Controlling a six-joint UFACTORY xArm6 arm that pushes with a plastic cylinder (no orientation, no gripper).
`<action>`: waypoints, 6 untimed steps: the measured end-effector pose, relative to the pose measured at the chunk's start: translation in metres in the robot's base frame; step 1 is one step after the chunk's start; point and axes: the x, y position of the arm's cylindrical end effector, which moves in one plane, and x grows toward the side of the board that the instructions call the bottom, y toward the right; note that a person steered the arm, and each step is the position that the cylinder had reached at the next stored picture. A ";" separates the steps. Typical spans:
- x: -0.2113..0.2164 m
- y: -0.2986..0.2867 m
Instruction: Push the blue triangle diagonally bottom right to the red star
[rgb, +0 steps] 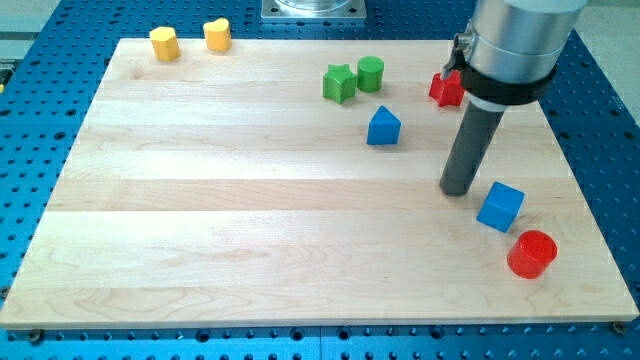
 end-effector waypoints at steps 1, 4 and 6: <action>0.035 0.017; -0.025 -0.075; -0.107 -0.152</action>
